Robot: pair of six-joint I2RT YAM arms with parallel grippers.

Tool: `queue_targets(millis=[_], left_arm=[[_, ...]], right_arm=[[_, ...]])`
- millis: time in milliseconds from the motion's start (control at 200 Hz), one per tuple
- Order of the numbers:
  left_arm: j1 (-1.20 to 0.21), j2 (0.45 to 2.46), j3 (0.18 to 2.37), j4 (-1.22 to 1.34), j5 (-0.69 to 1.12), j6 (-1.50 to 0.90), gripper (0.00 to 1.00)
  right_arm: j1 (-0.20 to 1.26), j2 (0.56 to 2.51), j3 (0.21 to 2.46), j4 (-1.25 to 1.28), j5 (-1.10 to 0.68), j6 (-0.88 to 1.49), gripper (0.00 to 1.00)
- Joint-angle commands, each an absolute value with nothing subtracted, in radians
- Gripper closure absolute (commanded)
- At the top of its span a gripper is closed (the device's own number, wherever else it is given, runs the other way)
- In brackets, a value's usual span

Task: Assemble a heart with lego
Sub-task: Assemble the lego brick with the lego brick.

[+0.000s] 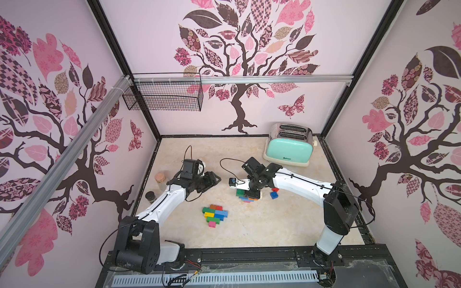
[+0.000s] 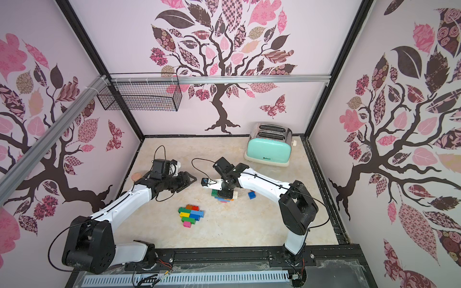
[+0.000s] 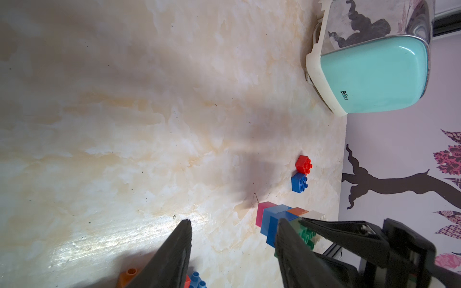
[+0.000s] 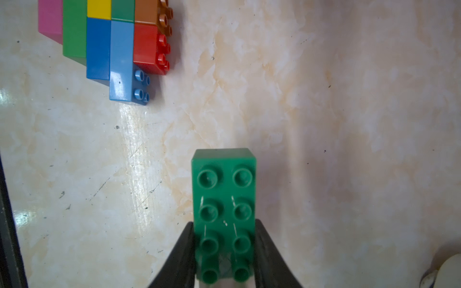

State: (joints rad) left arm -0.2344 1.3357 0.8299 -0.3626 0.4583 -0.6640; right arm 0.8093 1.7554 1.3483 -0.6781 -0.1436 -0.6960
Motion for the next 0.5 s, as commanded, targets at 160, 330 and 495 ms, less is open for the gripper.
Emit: queue_targets(millis=[160, 330, 495], left_arm=[[-0.207, 1.308, 0.827, -0.365, 0.468, -0.657, 0.43], [-0.171, 1.304, 0.823, -0.360, 0.503, -0.659, 0.42], [-0.166, 1.291, 0.816, -0.360, 0.512, -0.661, 0.42]], right_arm=[[0.847, 1.782, 1.307, -0.647, -0.061, -0.654, 0.68], [0.850, 1.787, 1.294, -0.652, -0.110, -0.656, 0.65], [0.850, 1.779, 1.301, -0.658, -0.150, -0.655, 0.59]])
